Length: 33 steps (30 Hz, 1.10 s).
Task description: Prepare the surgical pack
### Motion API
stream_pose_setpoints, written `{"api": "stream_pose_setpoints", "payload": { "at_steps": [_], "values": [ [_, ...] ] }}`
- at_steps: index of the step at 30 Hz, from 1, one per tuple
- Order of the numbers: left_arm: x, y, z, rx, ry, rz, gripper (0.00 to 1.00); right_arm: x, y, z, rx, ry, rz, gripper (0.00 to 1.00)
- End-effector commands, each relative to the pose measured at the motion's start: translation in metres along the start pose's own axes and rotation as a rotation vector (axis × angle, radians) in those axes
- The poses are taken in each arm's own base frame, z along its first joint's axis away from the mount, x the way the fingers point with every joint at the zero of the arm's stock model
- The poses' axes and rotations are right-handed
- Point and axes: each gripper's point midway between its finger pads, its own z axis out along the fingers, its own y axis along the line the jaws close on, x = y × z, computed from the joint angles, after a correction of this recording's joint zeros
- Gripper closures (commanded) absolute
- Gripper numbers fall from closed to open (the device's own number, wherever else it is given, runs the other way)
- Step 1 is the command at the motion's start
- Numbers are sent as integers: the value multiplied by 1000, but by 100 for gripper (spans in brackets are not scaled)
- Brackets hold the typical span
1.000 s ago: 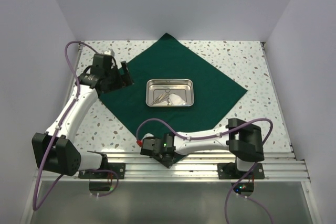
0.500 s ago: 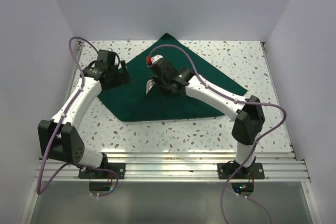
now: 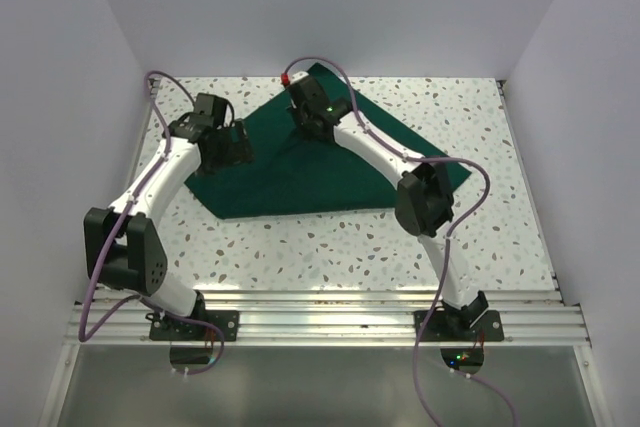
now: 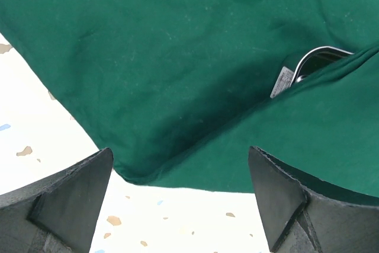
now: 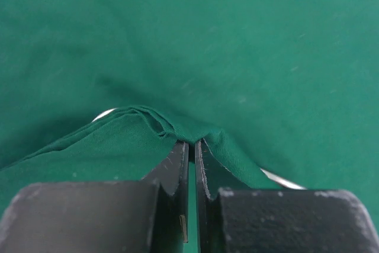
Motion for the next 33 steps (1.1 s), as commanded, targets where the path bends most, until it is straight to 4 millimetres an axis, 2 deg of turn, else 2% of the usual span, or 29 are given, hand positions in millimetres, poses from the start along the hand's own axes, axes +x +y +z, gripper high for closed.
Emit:
{"api": "stream_pose_setpoints", "payload": {
  "at_steps": [1, 5, 6, 7, 10, 14, 19, 26, 30, 32, 33],
  "values": [
    [-17, -4, -4, 7, -26, -8, 0, -54, -23, -15, 38, -144, 46, 100],
    [-17, -5, 0, 0, -13, -2, 0, -50, -31, -7, 33, -140, 64, 100],
    [-18, -4, 1, -3, -16, -3, 0, -42, -32, 1, 40, -114, 66, 100],
    [-18, -6, 2, -1, -14, -2, 0, -47, -37, 2, 52, -121, 77, 100],
    [-18, -8, 7, 2, 2, -11, 0, -41, -45, 12, 78, -99, 93, 100],
    [-15, -11, 11, 14, 24, -22, 0, -36, -44, 23, 65, -89, 88, 100],
    [-15, -12, 11, 12, 24, -25, 0, -17, -56, 40, 90, -38, 123, 100],
    [-15, -9, 12, -15, 33, -48, 0, -1, -52, 61, 69, -8, 116, 96],
    [-18, -9, 11, -20, 30, -56, 0, 8, -48, 72, 49, 12, 124, 80],
    [-18, -9, 13, -25, 32, -55, 0, 5, -47, 74, 38, 14, 133, 66],
    [-20, -9, 13, -30, 28, -60, 0, 11, -46, 75, 39, 36, 130, 61]
  ]
}}
